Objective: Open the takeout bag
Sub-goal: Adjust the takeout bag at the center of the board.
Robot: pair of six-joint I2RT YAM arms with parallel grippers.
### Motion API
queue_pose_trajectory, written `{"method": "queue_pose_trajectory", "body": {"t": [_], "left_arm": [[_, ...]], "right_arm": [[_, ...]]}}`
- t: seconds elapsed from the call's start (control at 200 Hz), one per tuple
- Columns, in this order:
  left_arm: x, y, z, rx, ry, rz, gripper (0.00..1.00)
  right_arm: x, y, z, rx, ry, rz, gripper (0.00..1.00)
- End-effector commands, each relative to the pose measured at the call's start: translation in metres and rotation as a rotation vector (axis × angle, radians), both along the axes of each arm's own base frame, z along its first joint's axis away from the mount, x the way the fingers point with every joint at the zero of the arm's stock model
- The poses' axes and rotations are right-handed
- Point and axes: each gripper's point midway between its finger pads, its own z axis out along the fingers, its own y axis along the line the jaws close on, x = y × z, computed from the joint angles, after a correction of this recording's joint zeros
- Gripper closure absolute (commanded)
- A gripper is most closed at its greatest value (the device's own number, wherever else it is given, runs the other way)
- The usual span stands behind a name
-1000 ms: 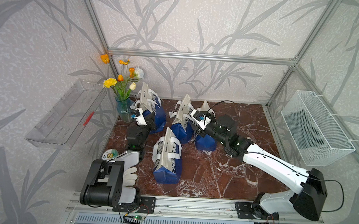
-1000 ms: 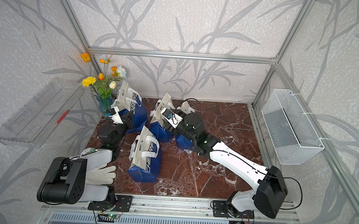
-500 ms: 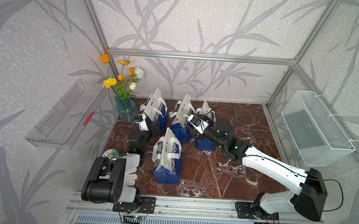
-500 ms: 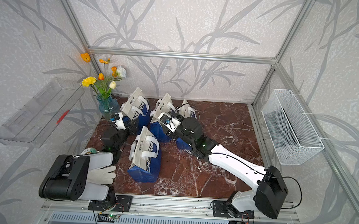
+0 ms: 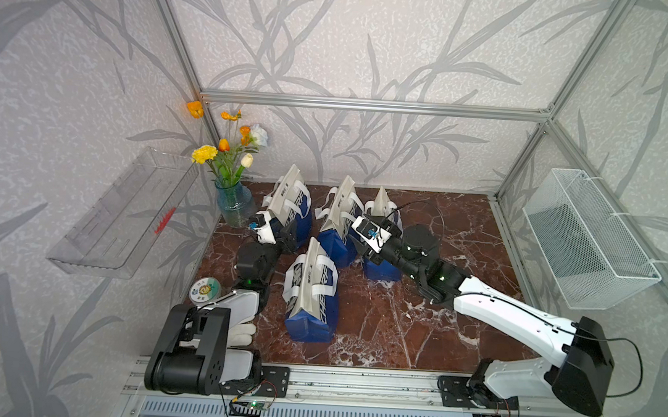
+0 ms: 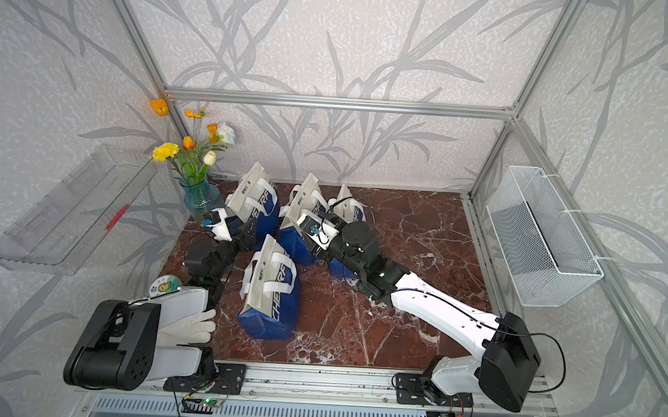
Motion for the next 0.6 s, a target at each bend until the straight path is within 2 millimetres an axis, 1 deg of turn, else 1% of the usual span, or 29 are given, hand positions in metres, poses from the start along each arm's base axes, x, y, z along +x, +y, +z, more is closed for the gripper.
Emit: {"method": "queue_pose_trajectory", "body": {"t": [0.0,0.17,0.28,0.42,0.48,0.555,0.595], "left_arm": [[0.006,0.001,0.007,0.000,-0.059,0.006,0.48],[0.015,0.000,0.003,-0.044,-0.106,0.001,0.49],[0.022,0.002,0.001,-0.060,-0.110,0.011,0.53],[0.026,0.005,0.007,-0.055,-0.129,0.030,0.57],[0.028,0.005,0.011,-0.057,-0.139,0.031,0.55],[0.029,0.003,0.017,-0.063,-0.152,0.018,0.48],[0.028,0.002,0.019,-0.068,-0.154,0.011,0.46]], "right_arm": [[-0.006,-0.005,0.019,0.038,-0.040,-0.006,0.35],[-0.008,-0.007,0.022,0.038,-0.051,-0.008,0.35],[-0.009,-0.007,0.022,0.026,-0.058,-0.012,0.35],[-0.010,-0.008,0.022,0.015,-0.064,-0.018,0.36],[-0.010,-0.008,0.022,0.012,-0.065,-0.020,0.36],[-0.011,-0.006,0.021,0.003,-0.067,-0.022,0.36],[-0.011,-0.005,0.021,-0.002,-0.068,-0.023,0.36]]}}
